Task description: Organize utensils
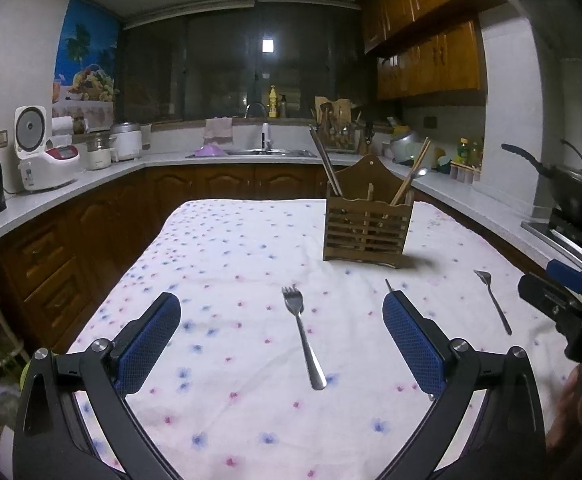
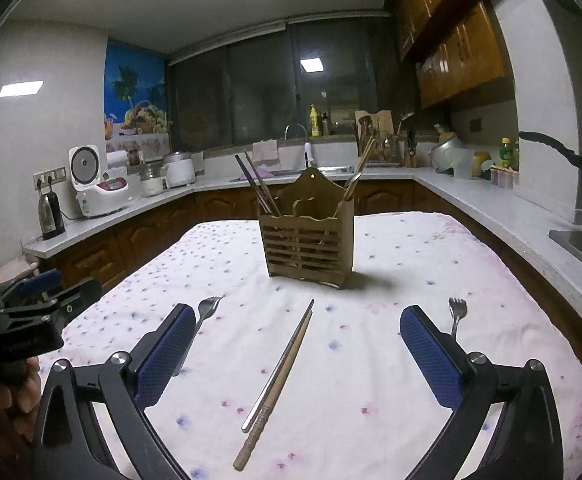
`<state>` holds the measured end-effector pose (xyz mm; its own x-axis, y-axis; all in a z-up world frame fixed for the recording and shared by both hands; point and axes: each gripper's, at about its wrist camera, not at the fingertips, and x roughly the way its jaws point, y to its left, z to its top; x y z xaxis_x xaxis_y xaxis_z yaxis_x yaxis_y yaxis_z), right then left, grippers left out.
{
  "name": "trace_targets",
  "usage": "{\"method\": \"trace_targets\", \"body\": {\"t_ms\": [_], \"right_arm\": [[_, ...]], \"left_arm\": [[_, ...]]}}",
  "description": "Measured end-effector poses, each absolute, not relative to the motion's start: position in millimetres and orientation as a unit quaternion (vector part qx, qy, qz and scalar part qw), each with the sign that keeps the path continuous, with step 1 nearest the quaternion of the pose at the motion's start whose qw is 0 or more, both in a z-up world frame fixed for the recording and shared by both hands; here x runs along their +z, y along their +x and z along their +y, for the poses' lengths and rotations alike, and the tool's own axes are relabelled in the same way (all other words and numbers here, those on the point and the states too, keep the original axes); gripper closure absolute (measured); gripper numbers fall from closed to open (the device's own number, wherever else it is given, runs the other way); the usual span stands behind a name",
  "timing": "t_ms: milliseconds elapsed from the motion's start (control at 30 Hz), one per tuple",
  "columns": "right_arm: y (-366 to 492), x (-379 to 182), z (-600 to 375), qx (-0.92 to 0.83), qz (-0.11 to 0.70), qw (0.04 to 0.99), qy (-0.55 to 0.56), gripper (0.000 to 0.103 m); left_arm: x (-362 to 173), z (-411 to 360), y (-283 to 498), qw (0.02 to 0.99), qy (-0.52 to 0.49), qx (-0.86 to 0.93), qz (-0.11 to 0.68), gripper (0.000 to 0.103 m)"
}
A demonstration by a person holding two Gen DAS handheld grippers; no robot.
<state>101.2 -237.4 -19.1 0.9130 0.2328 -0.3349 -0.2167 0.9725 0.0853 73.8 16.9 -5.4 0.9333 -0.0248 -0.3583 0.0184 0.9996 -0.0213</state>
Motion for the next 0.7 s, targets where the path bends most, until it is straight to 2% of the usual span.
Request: {"method": "trace_targets", "body": {"t_ms": [700], "right_arm": [[74.7,-34.1,-245.4,0.101,0.163,0.981,0.013,0.000]], "left_arm": [[-15.4,15.9,46.9,0.986,0.005,-0.003,0.165,0.000]]}}
